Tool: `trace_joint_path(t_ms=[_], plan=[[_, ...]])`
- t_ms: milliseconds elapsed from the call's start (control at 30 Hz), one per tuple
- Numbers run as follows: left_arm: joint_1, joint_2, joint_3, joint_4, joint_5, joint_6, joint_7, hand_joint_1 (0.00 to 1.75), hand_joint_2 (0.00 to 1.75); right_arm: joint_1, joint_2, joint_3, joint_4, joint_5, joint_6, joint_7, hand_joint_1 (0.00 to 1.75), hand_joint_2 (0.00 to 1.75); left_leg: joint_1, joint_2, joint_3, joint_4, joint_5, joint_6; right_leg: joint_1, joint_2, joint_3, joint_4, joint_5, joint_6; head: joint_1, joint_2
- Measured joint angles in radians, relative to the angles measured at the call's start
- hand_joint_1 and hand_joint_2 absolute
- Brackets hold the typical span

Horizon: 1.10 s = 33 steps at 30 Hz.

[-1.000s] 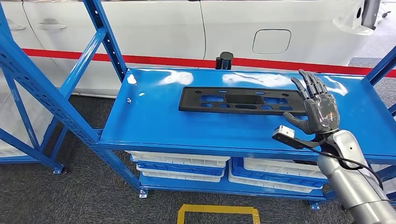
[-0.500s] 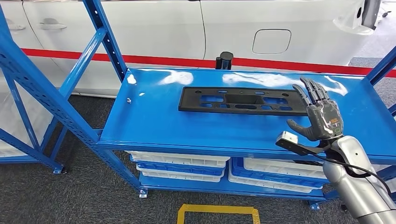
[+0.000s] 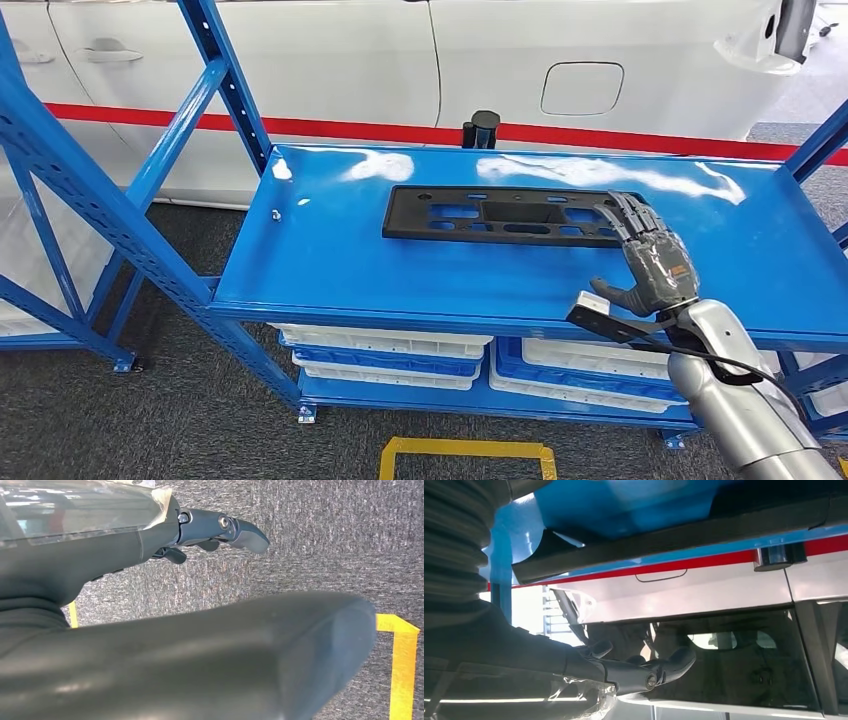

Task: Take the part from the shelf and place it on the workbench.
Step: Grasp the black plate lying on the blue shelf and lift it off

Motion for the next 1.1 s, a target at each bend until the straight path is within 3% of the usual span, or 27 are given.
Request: trace_joint_path(t_ms=[167,333,633,867,933,1000,1067,1100], plan=[[0.0,0.0,0.0,0.0,0.0,0.001,0.001,0.0,0.0,-0.005,0.014,0.012,0.025,0.009,0.007,0.009,0.0,1.75,0.0,0.0,-0.001,0.0,0.0,0.0,0.0,0.0,0.0,0.0,0.0,0.0,0.0,0.0],[0.002,0.0,0.0,0.0,0.001,0.002,0.002,0.0,0.0,-0.053,0.064,0.027,0.125,0.043,0.001,0.01,0.0,1.75,0.0,0.001,-0.001,0.0,0.0,0.0,0.0,0.0,-0.001,0.0,0.0,0.0,0.0,0.0],[0.003,0.0,0.0,0.0,-0.009,0.001,0.005,0.0,0.0,-0.166,0.151,0.041,0.329,0.099,-0.098,0.018,0.0,1.75,0.0,0.0,-0.001,0.0,0.001,0.0,0.0,0.0,-0.001,0.0,0.0,0.0,0.0,0.0],[0.003,0.0,-0.005,0.0,-0.021,-0.002,0.014,0.0,0.0,-0.212,0.179,0.033,0.43,0.092,-0.132,0.017,0.03,1.75,0.0,0.001,-0.001,0.0,0.001,0.0,0.0,0.0,-0.001,0.0,0.0,0.0,0.0,0.0],[0.003,0.0,-0.007,0.0,-0.021,-0.002,0.014,0.0,0.0,-0.223,0.187,0.032,0.449,0.093,-0.133,0.017,0.49,1.75,0.0,0.001,-0.001,0.0,0.001,0.0,0.0,0.0,-0.001,0.0,0.0,0.0,0.0,0.0],[0.003,0.0,-0.008,0.0,-0.021,-0.002,0.014,0.0,0.0,-0.236,0.197,0.033,0.472,0.1,-0.13,0.017,1.23,1.75,0.0,0.001,-0.001,0.0,0.001,0.0,0.0,0.0,-0.001,0.0,0.0,0.0,0.0,0.0],[0.003,0.0,-0.008,0.0,-0.02,-0.001,0.014,0.0,0.0,-0.251,0.208,0.033,0.499,0.107,-0.121,0.017,1.54,1.75,0.0,0.001,-0.001,0.0,0.001,0.0,0.0,0.0,-0.001,0.0,0.0,0.0,0.0,0.0],[0.003,0.0,-0.008,0.0,-0.019,-0.001,0.014,0.0,0.0,-0.259,0.213,0.034,0.514,0.11,-0.117,0.017,1.55,1.75,0.0,0.001,-0.001,0.0,0.001,0.0,0.0,0.0,-0.001,0.0,0.0,0.0,0.0,0.0]])
